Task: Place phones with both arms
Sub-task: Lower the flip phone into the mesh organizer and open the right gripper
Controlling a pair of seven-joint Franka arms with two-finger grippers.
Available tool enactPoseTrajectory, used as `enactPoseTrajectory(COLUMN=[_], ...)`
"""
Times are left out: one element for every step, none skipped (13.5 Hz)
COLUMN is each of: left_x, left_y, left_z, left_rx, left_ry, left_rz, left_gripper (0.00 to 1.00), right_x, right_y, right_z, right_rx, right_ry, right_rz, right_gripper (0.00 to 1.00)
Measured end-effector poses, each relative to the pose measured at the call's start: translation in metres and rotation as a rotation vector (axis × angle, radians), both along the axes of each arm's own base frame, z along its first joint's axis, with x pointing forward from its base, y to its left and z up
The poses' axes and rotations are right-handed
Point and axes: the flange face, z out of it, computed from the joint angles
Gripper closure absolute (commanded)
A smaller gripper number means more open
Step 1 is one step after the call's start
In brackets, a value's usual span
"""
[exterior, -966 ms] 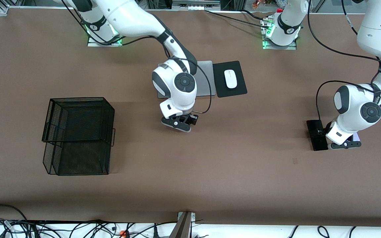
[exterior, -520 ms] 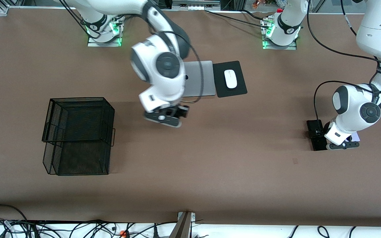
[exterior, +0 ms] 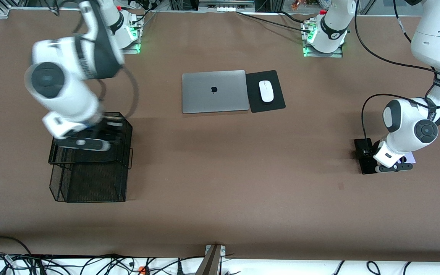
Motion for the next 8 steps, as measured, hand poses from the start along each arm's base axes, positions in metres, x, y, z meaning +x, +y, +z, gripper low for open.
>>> enactPoseTrajectory(left_x=[0.0, 0.0, 0.0, 0.0, 0.0, 0.0, 0.0, 0.0], left_y=[0.0, 0.0, -0.001, -0.001, -0.001, -0.001, -0.002, -0.005], left_z=[-0.001, -0.001, -0.001, 0.0, 0.0, 0.0, 0.0, 0.0], left_rx=[-0.001, -0.001, -0.002, -0.002, -0.002, -0.003, -0.004, -0.007], left_ry=[0.001, 0.002, 0.001, 0.001, 0.001, 0.001, 0.003, 0.013], left_rz=[0.0, 0.0, -0.002, -0.002, -0.002, -0.002, -0.002, -0.006], left_gripper=[0.44, 0.57, 0.64, 0.64, 0.66, 0.67, 0.67, 0.66], right_x=[0.0, 0.002, 0.003, 0.003, 0.003, 0.004, 0.006, 0.009], right_y=[-0.038, -0.071, -0.099, -0.122, -0.139, -0.151, -0.16, -0.165], right_z=[-0.003, -0.008, -0.017, -0.032, -0.048, -0.064, -0.078, -0.092], right_rx=[-0.004, -0.004, 0.009, 0.036, 0.064, 0.085, 0.088, 0.081], right_ry=[0.007, 0.003, -0.008, -0.013, -0.007, -0.001, 0.003, 0.008], right_rz=[0.017, 0.034, 0.05, 0.057, 0.057, 0.055, 0.051, 0.046], right_gripper=[1.0, 1.0, 1.0, 1.0, 1.0, 1.0, 1.0, 1.0])
